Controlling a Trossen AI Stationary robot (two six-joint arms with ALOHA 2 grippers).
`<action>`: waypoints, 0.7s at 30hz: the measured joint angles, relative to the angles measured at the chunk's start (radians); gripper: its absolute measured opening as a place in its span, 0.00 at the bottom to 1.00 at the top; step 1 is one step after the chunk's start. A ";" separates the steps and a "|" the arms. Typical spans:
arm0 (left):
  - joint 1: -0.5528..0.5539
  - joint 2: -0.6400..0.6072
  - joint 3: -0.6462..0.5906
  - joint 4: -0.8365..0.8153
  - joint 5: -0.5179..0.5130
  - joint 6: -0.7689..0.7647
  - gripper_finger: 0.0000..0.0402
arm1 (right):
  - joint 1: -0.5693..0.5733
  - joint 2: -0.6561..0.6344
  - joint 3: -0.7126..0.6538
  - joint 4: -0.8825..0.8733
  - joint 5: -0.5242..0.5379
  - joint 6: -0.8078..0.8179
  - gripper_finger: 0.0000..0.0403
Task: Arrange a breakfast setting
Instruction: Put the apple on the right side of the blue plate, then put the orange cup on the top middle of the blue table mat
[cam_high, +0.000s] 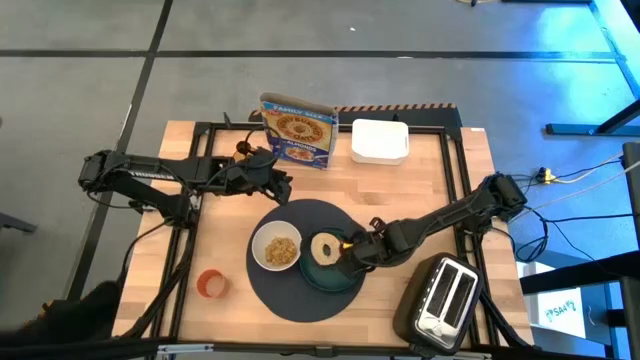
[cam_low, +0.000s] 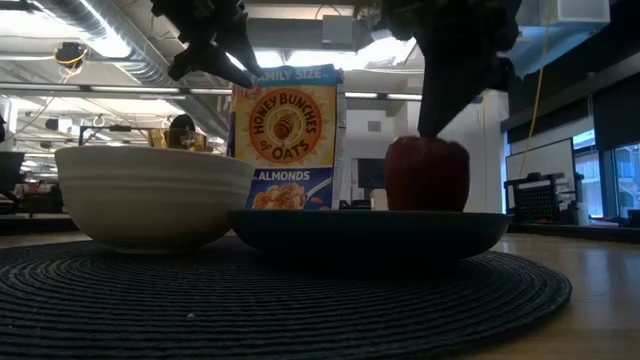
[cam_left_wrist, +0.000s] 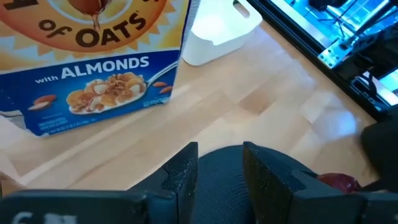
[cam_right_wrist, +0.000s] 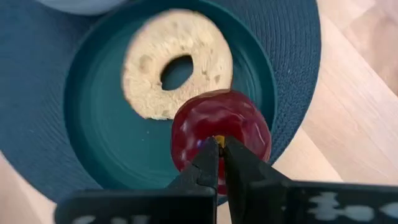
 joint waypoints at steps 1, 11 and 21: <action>0.000 0.000 0.000 0.000 -0.003 0.000 0.31 | -0.002 0.007 0.000 -0.001 -0.004 -0.001 0.00; 0.000 0.000 0.000 -0.022 -0.011 0.003 0.41 | -0.014 0.007 0.000 -0.010 -0.045 0.002 0.14; 0.084 -0.068 0.001 -0.170 -0.031 0.053 0.50 | -0.036 -0.028 0.052 -0.104 -0.051 -0.001 0.43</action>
